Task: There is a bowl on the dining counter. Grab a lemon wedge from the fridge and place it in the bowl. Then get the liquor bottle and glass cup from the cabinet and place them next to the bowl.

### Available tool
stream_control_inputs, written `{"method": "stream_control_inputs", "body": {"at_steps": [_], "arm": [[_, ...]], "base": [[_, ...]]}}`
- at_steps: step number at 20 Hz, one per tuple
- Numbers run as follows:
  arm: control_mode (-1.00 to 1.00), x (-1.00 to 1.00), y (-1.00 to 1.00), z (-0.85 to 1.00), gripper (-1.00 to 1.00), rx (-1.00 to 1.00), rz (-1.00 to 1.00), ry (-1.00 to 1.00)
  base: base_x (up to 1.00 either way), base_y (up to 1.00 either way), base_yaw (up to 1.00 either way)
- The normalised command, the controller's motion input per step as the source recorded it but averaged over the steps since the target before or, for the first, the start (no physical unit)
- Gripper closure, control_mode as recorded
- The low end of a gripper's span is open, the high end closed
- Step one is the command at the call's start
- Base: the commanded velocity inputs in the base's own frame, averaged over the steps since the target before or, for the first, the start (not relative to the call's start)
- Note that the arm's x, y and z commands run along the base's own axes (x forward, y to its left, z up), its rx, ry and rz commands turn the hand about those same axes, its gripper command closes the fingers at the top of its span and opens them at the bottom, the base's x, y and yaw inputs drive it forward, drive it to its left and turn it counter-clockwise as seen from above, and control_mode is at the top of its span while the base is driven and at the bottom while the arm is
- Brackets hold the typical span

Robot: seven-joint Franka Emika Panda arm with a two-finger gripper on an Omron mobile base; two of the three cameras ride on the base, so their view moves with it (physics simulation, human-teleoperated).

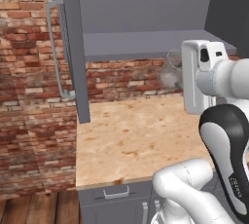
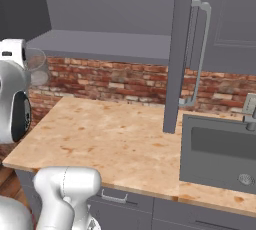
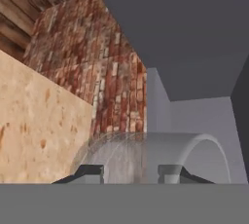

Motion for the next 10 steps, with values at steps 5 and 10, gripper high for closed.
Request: {"method": "stream_control_inputs", "body": {"at_steps": [5, 10], "arm": [[-1.00, -0.44, 0.00, 0.00, 1.00, 0.04, 0.00, 0.13], [1.00, -0.23, 0.00, 0.00, 1.00, 0.01, 0.00, 0.06]], "base": [[0.00, 0.00, 0.00], [-0.16, 0.00, -0.01]]}}
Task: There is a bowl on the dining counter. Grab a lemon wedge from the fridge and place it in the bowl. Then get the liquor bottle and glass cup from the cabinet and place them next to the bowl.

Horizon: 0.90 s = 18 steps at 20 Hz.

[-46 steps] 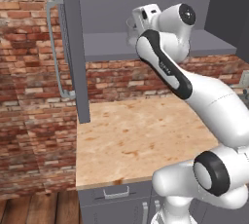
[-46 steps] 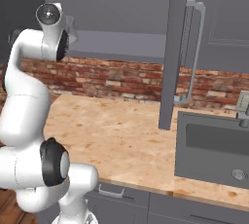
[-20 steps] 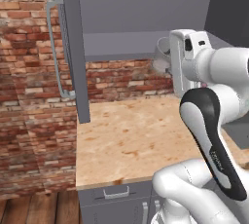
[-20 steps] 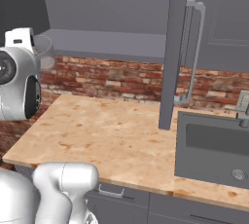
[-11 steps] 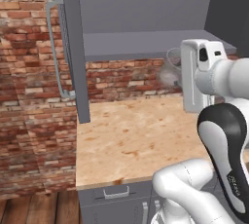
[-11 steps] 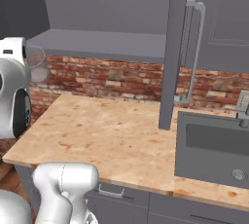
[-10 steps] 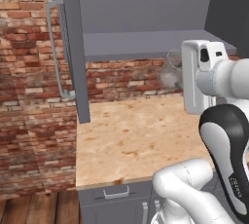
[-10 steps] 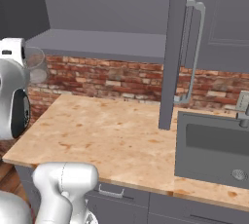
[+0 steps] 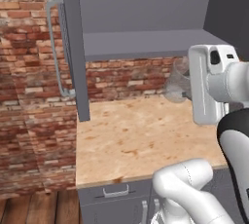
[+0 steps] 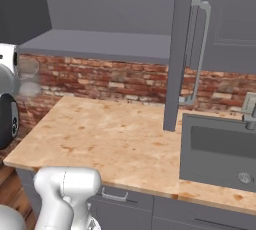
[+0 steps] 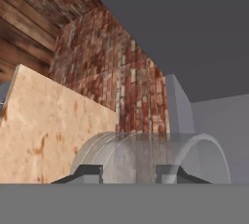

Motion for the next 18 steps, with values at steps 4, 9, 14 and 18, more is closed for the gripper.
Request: {"method": "stream_control_inputs", "body": {"at_steps": [4, 9, 14, 18], "arm": [[1.00, 0.00, 0.00, 0.00, 1.00, 0.00, 0.00, 0.00], [1.00, 0.00, 0.00, 0.00, 1.00, 0.00, 0.00, 0.00], [1.00, 0.00, 0.00, 0.00, 1.00, 0.00, 0.00, 0.00], [1.00, 0.00, 0.00, 0.00, 1.00, 0.00, 0.00, 0.00]], "base": [[-0.72, 0.12, -0.05], [-0.80, 0.26, -0.13], [-0.46, 0.53, -0.36], [-0.29, 0.72, -0.54]]}}
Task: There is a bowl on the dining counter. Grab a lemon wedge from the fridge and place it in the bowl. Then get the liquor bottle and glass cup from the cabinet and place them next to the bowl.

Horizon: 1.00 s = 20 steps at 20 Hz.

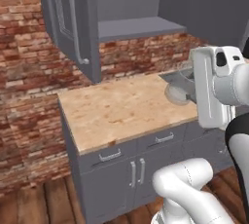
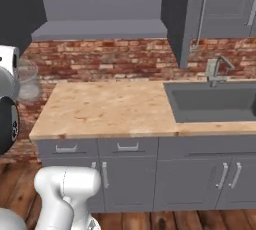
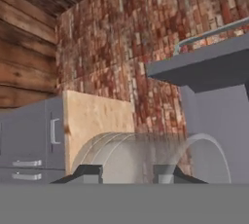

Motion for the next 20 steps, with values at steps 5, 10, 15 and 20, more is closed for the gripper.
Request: {"method": "stream_control_inputs", "body": {"at_steps": [5, 10, 15, 20], "arm": [[1.00, 0.00, 0.00, 0.00, 1.00, 0.00, 0.00, 0.00], [1.00, 0.00, 0.00, 0.00, 1.00, 0.00, 0.00, 0.00], [1.00, 0.00, 0.00, 0.00, 1.00, 0.00, 0.00, 0.00], [1.00, 0.00, 0.00, 0.00, 1.00, 0.00, 0.00, 0.00]], "base": [[-0.47, 0.68, -0.57], [-0.91, 0.42, -0.58], [-1.00, 0.14, -0.51], [-1.00, 0.02, -0.41]]}}
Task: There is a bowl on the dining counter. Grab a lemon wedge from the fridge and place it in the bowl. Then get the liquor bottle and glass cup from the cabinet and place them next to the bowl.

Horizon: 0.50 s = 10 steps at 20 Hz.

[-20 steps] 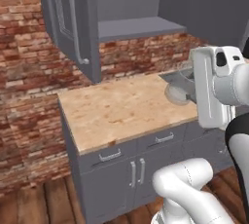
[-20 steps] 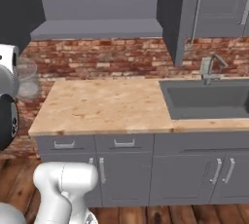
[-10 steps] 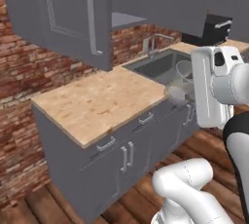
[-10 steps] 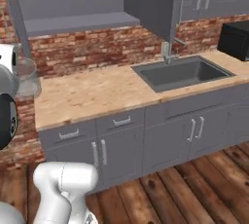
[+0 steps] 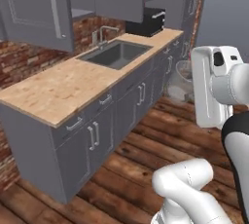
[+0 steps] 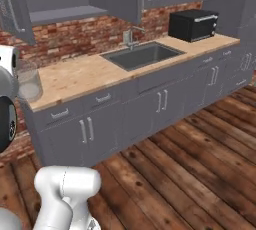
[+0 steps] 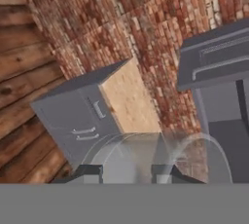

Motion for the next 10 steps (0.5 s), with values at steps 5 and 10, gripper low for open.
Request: {"method": "stream_control_inputs", "body": {"at_steps": [5, 10], "arm": [[1.00, 0.00, 0.00, 0.00, 1.00, 0.00, 0.00, 0.00], [1.00, 0.00, 0.00, 0.00, 1.00, 0.00, 0.00, 0.00]], "base": [[-1.00, 0.00, -0.36], [-1.00, -0.08, -0.30]]}}
